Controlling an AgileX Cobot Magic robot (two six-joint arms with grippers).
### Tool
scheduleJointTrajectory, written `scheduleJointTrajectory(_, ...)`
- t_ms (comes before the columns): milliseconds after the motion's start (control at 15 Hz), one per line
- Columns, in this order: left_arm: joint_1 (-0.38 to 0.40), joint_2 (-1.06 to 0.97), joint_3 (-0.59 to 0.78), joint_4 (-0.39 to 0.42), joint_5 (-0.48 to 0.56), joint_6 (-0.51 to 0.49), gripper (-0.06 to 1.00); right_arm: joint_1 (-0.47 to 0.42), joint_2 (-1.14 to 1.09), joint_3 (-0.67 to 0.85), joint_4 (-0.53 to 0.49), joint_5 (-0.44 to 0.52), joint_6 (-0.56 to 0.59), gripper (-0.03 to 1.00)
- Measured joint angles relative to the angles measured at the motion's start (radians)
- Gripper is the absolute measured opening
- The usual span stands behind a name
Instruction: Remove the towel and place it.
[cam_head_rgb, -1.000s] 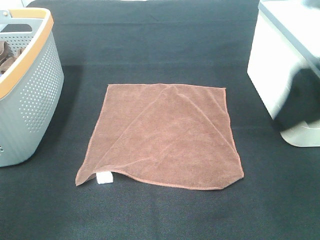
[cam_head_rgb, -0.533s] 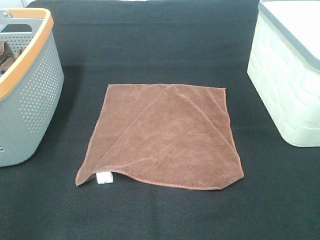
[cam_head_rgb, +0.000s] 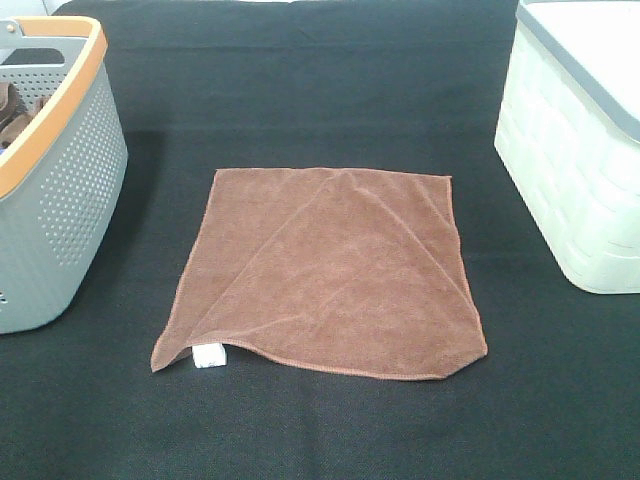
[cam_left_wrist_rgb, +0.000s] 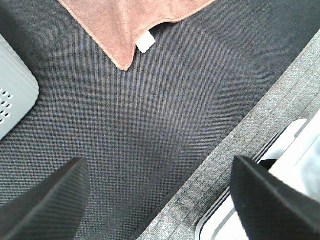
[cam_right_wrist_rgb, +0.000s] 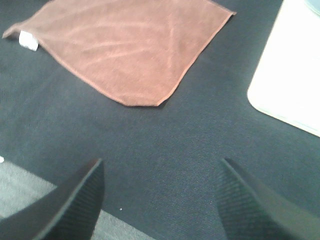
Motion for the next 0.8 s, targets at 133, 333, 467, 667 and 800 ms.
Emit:
scheduleJointTrajectory(133,0.0,0.0,0.0,0.0,0.0,0.0,0.74,0.0,-0.003,0.0,-0.024,0.0,0.038,0.62)
scheduleJointTrajectory(333,0.0,0.0,0.0,0.01,0.0,0.001,0.74,0.0,-0.003,0.0,-0.041,0.0,0.043,0.62)
scheduleJointTrajectory(467,0.0,0.0,0.0,0.044,0.0,0.001,0.74,0.0,-0.003,0.0,-0.064,0.0,0.043,0.62)
scheduleJointTrajectory(667,0.0,0.0,0.0,0.048,0.0,0.001,0.74,0.0,-0.003,0.0,-0.065,0.0,0.043,0.62)
scheduleJointTrajectory(800,0.0,0.0,0.001,0.048,0.0,0.001,0.74,0.0,-0.003,0.0,-0.062,0.0,0.043,0.62)
